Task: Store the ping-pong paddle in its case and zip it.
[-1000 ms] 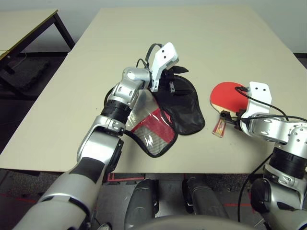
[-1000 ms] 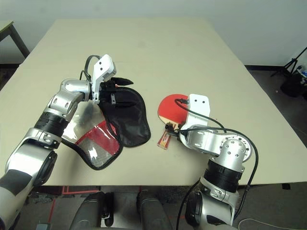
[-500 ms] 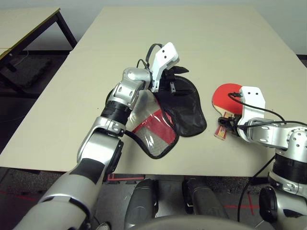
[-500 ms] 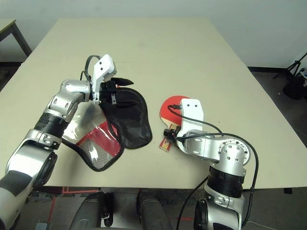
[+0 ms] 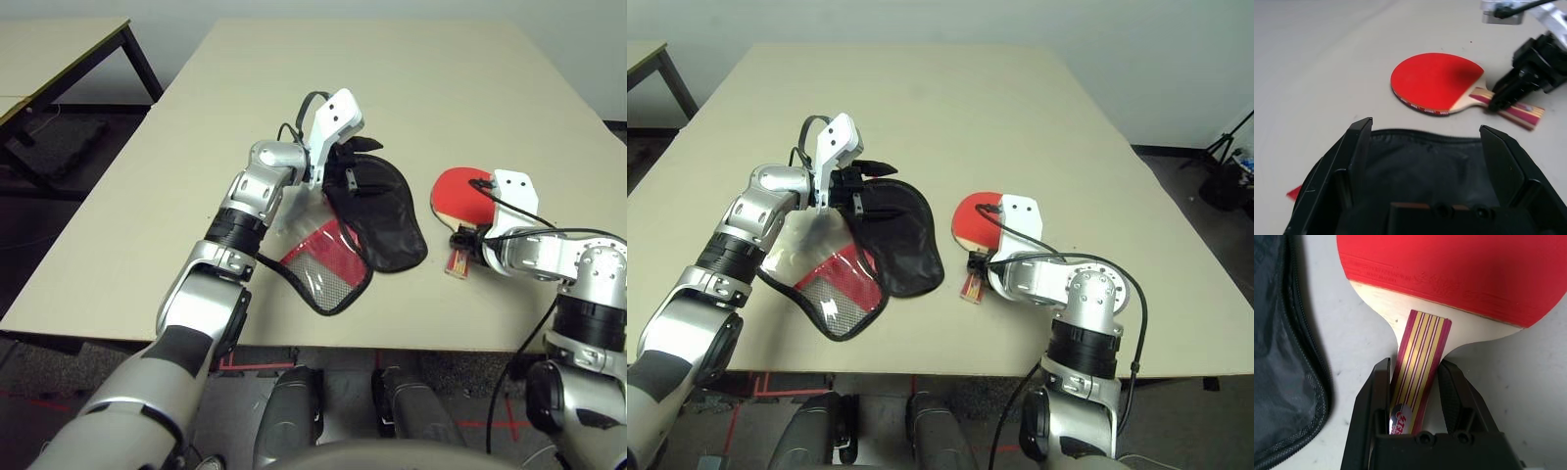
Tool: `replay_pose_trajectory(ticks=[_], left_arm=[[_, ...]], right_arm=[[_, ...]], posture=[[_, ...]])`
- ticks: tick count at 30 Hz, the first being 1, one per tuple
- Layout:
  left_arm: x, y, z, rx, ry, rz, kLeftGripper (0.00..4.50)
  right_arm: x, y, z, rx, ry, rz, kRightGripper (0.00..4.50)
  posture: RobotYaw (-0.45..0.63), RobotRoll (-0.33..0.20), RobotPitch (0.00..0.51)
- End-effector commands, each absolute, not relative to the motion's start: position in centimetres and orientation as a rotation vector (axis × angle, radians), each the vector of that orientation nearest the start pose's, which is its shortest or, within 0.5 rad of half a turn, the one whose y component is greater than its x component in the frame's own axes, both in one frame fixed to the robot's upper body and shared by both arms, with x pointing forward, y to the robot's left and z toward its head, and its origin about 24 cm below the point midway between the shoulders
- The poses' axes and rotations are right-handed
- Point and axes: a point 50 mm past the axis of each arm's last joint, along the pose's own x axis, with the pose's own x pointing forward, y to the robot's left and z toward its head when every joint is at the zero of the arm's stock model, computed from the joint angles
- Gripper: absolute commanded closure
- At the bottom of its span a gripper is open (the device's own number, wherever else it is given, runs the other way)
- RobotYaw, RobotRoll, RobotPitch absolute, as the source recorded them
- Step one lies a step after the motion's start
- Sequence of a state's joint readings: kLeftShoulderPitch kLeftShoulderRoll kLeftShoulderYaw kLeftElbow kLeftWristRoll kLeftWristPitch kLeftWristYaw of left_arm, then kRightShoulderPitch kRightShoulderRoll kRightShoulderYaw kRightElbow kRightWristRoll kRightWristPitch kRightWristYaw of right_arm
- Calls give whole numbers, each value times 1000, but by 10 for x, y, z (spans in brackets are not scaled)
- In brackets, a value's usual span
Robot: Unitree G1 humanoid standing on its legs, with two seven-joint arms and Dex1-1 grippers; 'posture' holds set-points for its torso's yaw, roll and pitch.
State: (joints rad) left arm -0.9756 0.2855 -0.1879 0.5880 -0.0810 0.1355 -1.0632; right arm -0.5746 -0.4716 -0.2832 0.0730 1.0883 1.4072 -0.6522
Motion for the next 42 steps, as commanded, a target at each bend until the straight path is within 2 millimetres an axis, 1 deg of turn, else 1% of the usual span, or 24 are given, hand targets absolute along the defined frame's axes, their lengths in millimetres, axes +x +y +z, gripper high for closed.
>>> replay_pose_trajectory(ticks=[1,2,3,4,5,9,12,13,15,17,19,20,26,30,34,37,42], left_arm=[[371,91,194,424,-37,-1187,0],[372,92,196,419,-44,-1173,0],[373,95,200,407,-51,-1157,0],[374,97,203,395,-58,-1143,0],[375,100,205,385,-63,-1125,0],[378,117,210,369,-70,-1041,0],[380,129,212,346,-67,-994,0],[380,132,212,344,-62,-981,0],[380,138,210,344,-50,-957,0],[379,144,208,343,-38,-940,0],[378,148,207,339,-31,-926,0],[378,150,207,338,-29,-922,0],[374,159,200,329,-6,-883,0],[372,159,199,326,-1,-879,0],[372,159,199,320,2,-873,0],[372,159,197,318,7,-871,0],[372,157,195,313,14,-873,0]], right_arm=[[317,-247,134,105,741,-156,3235],[321,-249,137,69,724,-115,3362],[325,-250,141,37,711,-78,3372],[329,-248,149,9,707,-42,3372],[333,-245,159,8,697,-24,3372],[342,-236,182,20,688,36,3372],[340,-221,190,25,696,115,3372],[334,-213,199,18,703,154,3372],[324,-197,208,0,697,220,3372],[318,-184,207,-7,677,271,3372],[311,-173,199,-7,667,308,3372],[308,-170,196,-5,664,318,3372],[286,-135,184,29,629,392,3372],[273,-126,177,57,656,401,3372],[259,-123,179,120,736,361,3373],[257,-117,179,132,742,337,3373],[259,-114,173,160,770,320,3373]], posture=[[-94,0,105],[-97,0,104],[-101,0,102],[-103,0,101],[-103,0,101],[-98,0,100],[-100,0,100],[-100,0,100],[-95,0,103],[-91,0,107],[-87,0,110],[-87,0,110],[-81,0,118],[-81,0,125],[-84,0,132],[-88,0,137],[-88,0,145]])
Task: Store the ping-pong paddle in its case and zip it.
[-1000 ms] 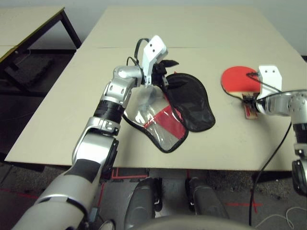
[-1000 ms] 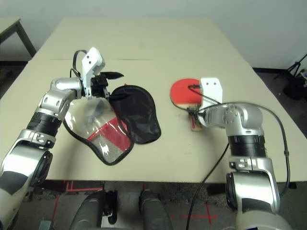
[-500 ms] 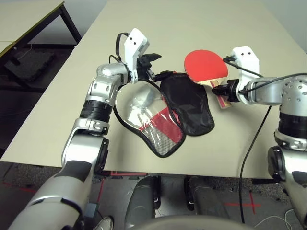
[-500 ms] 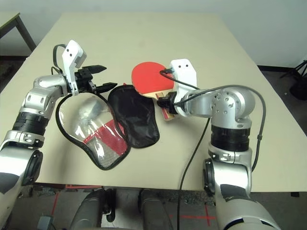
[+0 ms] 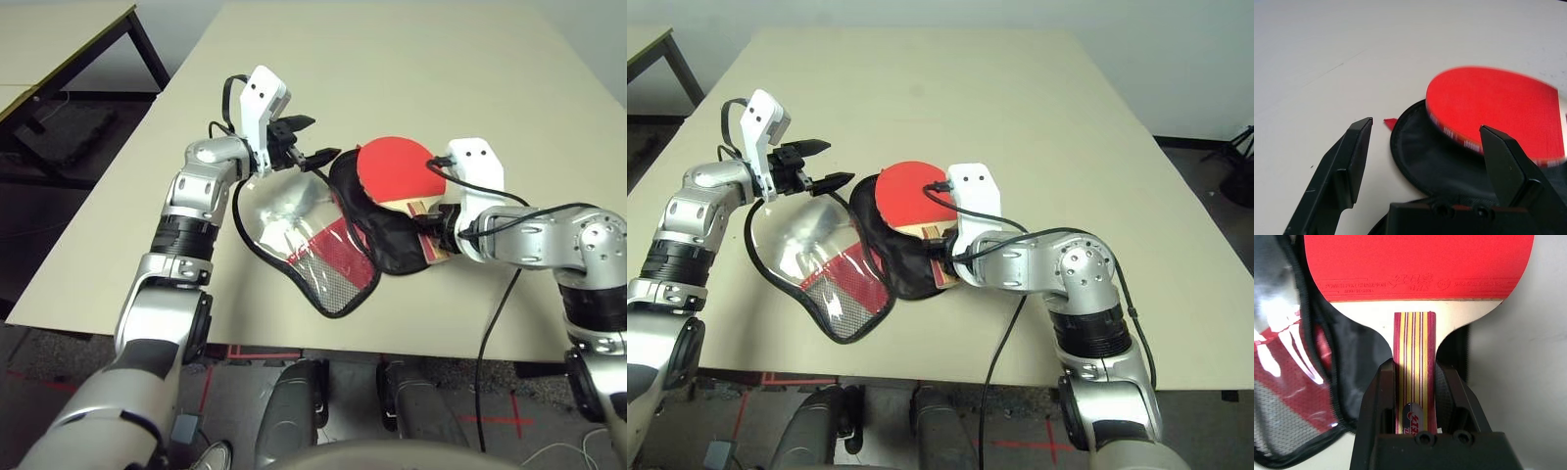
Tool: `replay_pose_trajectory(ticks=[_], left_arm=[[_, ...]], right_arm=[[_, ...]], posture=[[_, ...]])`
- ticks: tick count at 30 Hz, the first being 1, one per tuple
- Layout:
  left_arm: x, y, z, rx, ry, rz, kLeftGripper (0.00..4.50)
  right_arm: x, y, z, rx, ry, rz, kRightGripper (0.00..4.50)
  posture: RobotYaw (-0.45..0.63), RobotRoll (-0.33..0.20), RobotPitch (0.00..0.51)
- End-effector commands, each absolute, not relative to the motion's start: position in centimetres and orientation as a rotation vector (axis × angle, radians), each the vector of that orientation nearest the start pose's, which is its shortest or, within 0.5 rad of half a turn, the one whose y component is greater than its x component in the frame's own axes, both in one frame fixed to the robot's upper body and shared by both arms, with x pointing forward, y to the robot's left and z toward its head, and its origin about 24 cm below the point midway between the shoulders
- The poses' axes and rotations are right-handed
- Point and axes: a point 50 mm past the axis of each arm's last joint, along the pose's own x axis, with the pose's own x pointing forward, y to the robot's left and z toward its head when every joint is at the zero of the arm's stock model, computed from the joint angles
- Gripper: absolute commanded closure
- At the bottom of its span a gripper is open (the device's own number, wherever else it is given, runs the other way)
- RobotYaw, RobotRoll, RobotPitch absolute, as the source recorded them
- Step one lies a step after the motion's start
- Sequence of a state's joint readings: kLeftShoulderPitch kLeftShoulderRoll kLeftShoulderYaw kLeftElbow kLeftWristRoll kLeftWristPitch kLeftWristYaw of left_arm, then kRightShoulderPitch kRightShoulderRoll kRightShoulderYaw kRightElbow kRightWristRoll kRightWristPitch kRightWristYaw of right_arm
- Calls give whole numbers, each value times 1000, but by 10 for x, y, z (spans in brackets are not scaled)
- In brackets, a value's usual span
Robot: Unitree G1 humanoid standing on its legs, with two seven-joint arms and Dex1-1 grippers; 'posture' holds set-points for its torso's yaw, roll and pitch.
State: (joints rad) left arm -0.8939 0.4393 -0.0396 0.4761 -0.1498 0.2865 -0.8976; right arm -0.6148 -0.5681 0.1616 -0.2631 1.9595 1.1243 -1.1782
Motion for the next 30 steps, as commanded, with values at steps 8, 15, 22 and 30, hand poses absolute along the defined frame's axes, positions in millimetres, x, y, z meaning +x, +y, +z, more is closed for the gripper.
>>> replay_pose_trajectory(ticks=[8,15,22,30], left_arm=[[372,155,194,308,13,-876,0],[370,157,193,303,12,-868,0],[367,160,191,303,19,-856,0],[367,163,192,298,19,-838,0]], right_arm=[[271,-116,166,156,844,314,3373],[290,-114,166,175,906,297,3373],[294,-111,164,197,934,330,3373],[296,-104,163,201,953,374,3373]], posture=[[-68,0,145],[-56,0,142],[-26,0,150],[-17,0,148]])
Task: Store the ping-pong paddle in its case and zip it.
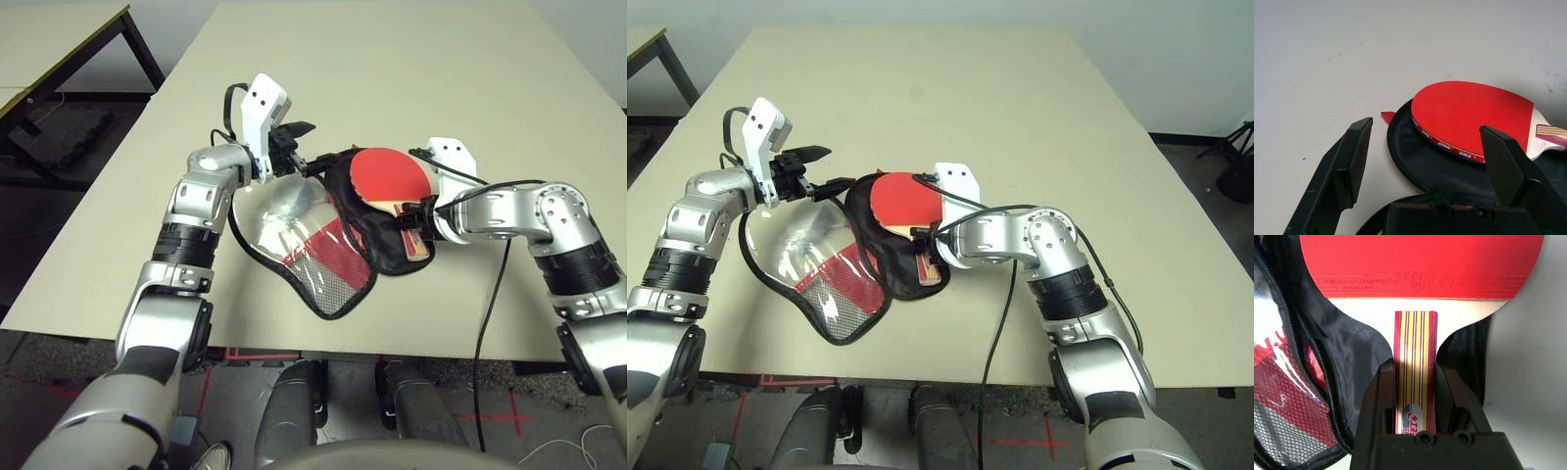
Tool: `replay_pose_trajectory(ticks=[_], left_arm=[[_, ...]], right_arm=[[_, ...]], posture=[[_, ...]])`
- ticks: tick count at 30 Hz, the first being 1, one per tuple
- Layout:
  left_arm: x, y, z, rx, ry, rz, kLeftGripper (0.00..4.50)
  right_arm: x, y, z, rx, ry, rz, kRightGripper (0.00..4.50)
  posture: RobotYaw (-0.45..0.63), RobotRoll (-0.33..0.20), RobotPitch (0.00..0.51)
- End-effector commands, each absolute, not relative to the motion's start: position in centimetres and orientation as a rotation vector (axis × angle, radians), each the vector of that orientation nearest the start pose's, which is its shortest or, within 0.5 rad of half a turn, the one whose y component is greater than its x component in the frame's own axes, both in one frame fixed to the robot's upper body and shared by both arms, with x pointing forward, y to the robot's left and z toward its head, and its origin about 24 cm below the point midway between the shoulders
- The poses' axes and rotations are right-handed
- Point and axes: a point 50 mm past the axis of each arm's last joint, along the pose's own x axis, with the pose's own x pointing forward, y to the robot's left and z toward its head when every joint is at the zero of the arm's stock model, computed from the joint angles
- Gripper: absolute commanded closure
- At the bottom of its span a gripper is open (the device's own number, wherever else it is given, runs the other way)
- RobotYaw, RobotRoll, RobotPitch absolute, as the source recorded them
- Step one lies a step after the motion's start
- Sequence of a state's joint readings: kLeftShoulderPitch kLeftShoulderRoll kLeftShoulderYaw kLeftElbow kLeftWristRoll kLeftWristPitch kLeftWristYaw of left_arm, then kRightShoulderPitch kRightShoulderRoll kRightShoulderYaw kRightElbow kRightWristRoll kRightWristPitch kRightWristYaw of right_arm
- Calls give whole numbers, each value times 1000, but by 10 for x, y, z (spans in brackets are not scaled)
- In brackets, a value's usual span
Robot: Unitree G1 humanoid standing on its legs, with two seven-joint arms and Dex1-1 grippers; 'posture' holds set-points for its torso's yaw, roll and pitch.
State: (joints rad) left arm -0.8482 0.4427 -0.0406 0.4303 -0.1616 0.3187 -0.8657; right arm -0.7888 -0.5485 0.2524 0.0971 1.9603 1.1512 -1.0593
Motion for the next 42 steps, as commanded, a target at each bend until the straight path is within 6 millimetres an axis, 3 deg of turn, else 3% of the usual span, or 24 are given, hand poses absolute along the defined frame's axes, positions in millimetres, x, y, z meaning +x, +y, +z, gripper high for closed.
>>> replay_pose_trajectory(ticks=[1,15,30,37,42], left_arm=[[368,163,193,299,19,-836,0],[369,164,193,290,13,-819,0],[372,165,195,289,5,-806,0],[374,164,193,286,6,-809,0],[377,160,194,286,-1,-815,0]], right_arm=[[296,-103,164,199,952,381,3373],[311,-114,154,151,981,402,3373],[333,-124,167,109,929,463,3373],[335,-109,170,70,906,491,3373],[304,-43,185,38,774,580,3374]], posture=[[-18,0,147],[-16,0,145],[-33,0,146],[-54,0,145],[-71,0,144]])
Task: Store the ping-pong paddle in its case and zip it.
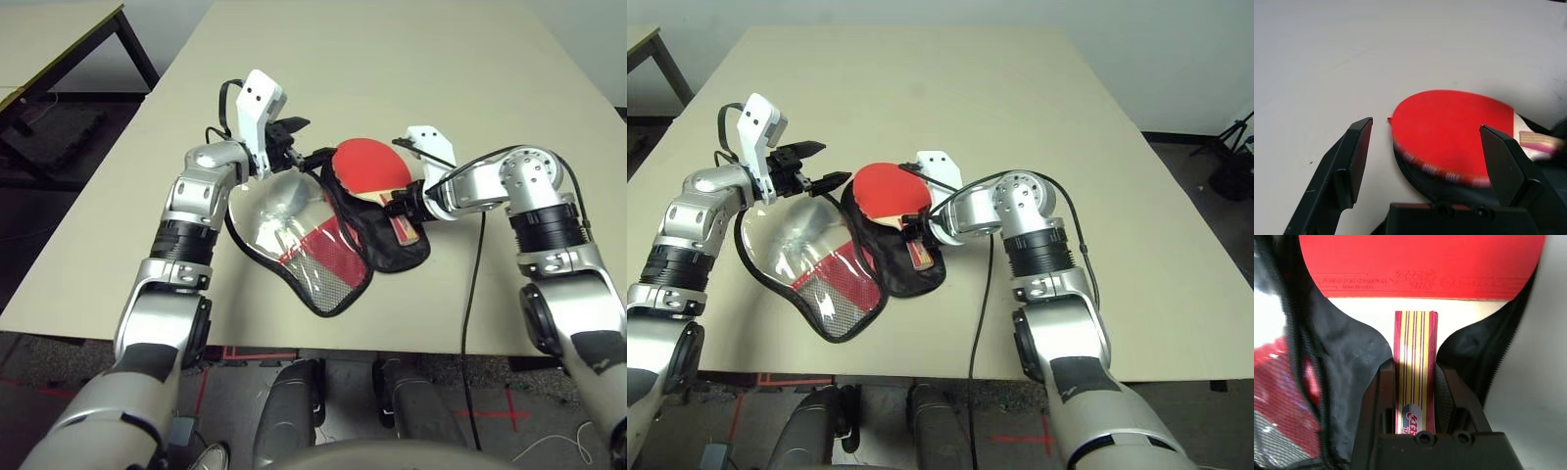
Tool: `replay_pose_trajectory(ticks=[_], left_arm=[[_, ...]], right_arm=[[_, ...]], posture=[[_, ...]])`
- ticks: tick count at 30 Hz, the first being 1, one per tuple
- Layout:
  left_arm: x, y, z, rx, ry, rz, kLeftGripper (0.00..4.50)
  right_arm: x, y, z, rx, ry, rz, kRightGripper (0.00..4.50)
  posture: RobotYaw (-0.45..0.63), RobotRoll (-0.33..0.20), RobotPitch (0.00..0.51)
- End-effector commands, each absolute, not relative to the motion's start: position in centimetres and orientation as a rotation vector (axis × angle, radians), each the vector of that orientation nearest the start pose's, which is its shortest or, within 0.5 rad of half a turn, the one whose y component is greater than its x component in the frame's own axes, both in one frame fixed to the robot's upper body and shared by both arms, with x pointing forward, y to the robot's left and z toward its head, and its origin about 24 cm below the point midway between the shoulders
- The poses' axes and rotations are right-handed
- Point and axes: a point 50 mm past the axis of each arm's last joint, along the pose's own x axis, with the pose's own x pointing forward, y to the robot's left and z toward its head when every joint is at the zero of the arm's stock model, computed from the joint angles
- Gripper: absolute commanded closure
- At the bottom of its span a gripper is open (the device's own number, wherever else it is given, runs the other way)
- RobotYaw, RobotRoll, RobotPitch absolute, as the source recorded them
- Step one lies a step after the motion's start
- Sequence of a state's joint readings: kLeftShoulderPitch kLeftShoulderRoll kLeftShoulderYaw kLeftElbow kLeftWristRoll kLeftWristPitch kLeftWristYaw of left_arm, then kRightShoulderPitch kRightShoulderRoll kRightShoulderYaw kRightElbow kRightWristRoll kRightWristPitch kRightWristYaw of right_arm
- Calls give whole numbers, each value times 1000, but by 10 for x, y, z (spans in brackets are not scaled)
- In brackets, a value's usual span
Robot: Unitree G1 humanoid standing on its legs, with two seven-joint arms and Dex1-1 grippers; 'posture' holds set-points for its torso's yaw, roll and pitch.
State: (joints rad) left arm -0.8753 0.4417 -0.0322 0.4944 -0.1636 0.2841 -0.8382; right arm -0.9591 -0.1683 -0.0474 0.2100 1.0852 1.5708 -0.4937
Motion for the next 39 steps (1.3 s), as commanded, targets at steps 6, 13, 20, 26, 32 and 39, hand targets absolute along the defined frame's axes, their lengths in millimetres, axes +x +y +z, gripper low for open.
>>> replay_pose_trajectory(ticks=[6,13,20,26,32,39], left_arm=[[379,158,194,286,-2,-822,0],[381,156,193,290,1,-835,0],[383,150,193,290,-7,-854,0],[387,148,196,296,-18,-859,0],[387,147,196,298,-23,-864,0],[386,150,195,297,-19,-858,0]], right_arm=[[290,-35,183,84,733,519,3374],[287,-45,181,127,738,444,3375],[285,-56,182,84,740,474,3375],[278,-56,183,82,787,533,3375],[273,-58,183,80,845,513,3375],[276,-54,183,81,857,514,3375]], posture=[[-91,0,148],[-115,0,146],[-129,0,131],[-128,0,119],[-126,0,115],[-103,0,123]])
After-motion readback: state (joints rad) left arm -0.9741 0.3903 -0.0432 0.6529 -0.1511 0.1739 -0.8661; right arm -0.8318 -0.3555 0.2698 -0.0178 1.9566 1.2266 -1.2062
